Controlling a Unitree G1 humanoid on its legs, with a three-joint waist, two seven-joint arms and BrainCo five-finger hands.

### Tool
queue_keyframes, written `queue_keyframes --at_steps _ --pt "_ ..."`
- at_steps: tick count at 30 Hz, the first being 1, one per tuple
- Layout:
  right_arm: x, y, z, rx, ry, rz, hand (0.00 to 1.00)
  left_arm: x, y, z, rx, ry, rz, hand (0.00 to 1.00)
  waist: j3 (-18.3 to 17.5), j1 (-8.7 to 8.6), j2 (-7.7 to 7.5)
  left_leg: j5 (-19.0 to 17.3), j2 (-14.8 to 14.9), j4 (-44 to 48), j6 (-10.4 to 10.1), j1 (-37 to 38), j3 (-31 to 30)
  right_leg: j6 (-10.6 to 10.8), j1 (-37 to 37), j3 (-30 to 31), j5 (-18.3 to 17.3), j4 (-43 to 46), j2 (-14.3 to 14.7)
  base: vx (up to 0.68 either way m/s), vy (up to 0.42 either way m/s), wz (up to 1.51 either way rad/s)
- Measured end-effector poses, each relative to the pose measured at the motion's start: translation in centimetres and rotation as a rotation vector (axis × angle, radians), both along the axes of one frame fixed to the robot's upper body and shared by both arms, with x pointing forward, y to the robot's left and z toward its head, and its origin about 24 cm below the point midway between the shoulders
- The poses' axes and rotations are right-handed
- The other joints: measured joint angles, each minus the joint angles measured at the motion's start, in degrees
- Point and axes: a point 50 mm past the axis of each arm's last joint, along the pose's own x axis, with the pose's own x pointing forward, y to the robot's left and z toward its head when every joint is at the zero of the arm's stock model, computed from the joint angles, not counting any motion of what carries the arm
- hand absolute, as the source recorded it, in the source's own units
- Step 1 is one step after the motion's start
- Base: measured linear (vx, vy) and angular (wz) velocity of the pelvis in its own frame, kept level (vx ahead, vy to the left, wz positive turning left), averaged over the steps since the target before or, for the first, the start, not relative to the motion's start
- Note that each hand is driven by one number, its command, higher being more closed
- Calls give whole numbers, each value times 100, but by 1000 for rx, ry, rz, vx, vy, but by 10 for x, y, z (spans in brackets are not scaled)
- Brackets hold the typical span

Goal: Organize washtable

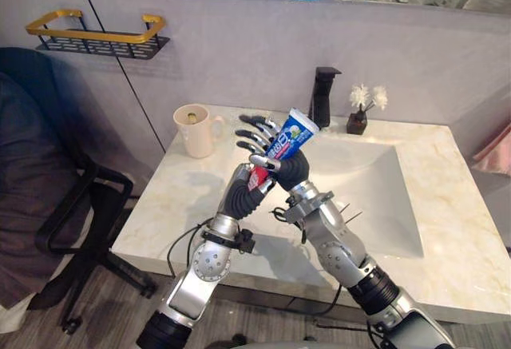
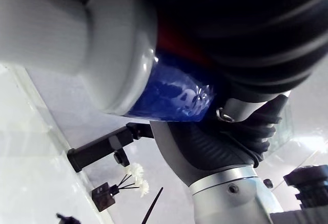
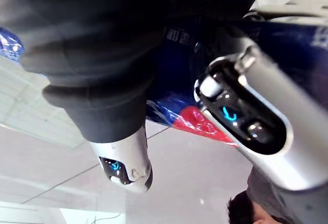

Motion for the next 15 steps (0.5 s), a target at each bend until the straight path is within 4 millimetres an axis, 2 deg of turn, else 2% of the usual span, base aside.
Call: queue_keyframes --at_steps 2,3,8,15 --pt "1 -1 -1 -5 2 -5 100 2 -1 -2 16 1 -9 100 -5 5 -1 0 17 4 0 -45 26 -27 -2 27 97 -119 13 -20 -15 -8" --pt "0 -1 -2 -10 6 -4 100 1 -1 -4 23 9 -19 0 -6 0 -2 0 -2 6 0 -62 63 -20 4 46 143 -177 14 -19 -6 -11" --pt "2 -5 -3 -36 5 -19 100 -1 -4 -12 38 40 -32 0 -10 -16 -2 1 0 7 1 -45 107 -18 -10 77 145 -108 11 -25 -3 -6" --pt "-1 -2 1 -81 -46 4 100 -10 11 -18 71 43 25 0 -9 -7 -1 35 -15 -24 0 -36 103 -13 -59 59 141 -85 -5 -50 -5 0"
